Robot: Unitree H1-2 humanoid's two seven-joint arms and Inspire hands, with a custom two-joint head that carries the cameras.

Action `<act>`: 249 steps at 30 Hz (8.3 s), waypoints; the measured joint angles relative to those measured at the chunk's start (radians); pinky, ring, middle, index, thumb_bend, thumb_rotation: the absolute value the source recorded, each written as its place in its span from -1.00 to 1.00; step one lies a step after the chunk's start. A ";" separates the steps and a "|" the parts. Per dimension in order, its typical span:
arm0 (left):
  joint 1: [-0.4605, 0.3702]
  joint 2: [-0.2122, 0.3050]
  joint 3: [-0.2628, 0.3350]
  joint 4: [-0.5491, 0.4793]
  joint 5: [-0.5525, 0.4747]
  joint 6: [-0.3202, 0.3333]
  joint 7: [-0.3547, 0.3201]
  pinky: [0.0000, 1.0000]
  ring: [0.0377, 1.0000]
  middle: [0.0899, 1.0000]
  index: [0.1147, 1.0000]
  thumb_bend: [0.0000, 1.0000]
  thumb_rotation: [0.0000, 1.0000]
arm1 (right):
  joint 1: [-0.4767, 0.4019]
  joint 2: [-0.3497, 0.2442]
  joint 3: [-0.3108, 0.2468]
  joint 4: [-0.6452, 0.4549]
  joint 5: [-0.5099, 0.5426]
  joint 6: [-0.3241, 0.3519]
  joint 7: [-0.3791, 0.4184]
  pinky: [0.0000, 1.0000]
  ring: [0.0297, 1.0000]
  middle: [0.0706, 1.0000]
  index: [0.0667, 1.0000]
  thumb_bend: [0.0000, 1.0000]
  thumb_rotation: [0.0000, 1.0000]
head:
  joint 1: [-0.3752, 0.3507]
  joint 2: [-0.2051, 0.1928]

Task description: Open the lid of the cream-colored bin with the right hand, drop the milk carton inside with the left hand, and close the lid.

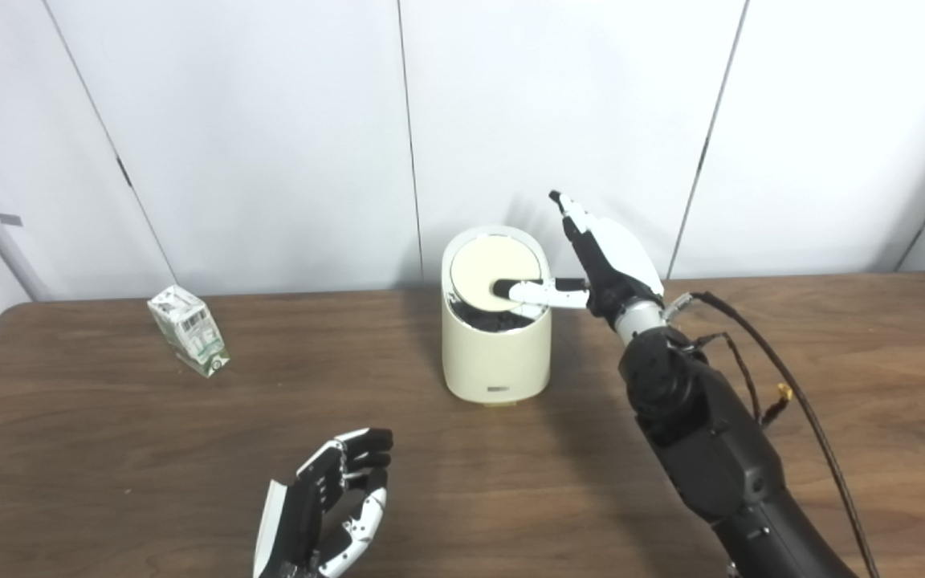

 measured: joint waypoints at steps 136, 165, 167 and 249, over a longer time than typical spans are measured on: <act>-0.142 0.170 0.314 -0.279 0.195 0.492 0.009 0.71 0.84 0.83 0.98 1.00 -0.28 | 0.803 -0.042 -0.384 -0.386 0.567 -0.665 -0.026 0.30 0.46 0.48 0.44 -0.64 -0.63 | 0.359 -0.052; -0.419 0.214 0.323 0.091 0.358 0.577 -0.062 0.20 0.58 0.76 0.89 1.00 -0.22 | 0.695 -0.107 -0.452 -0.228 0.706 -0.721 0.061 0.25 0.43 0.46 0.39 -0.59 -0.35 | 0.672 -0.153; -0.426 0.222 0.324 0.107 0.350 0.576 -0.039 0.22 0.60 0.75 0.87 1.00 -0.26 | 0.693 -0.107 -0.452 -0.227 0.706 -0.723 0.061 0.25 0.43 0.46 0.38 -0.59 -0.35 | 0.673 -0.155; -0.723 0.242 0.354 0.765 0.145 0.160 0.524 -0.28 -0.16 -0.17 -0.10 0.07 -1.00 | 0.740 -0.110 -0.442 -0.272 0.619 -0.717 0.070 0.22 0.36 0.37 0.33 -0.58 -0.44 | 0.540 -0.160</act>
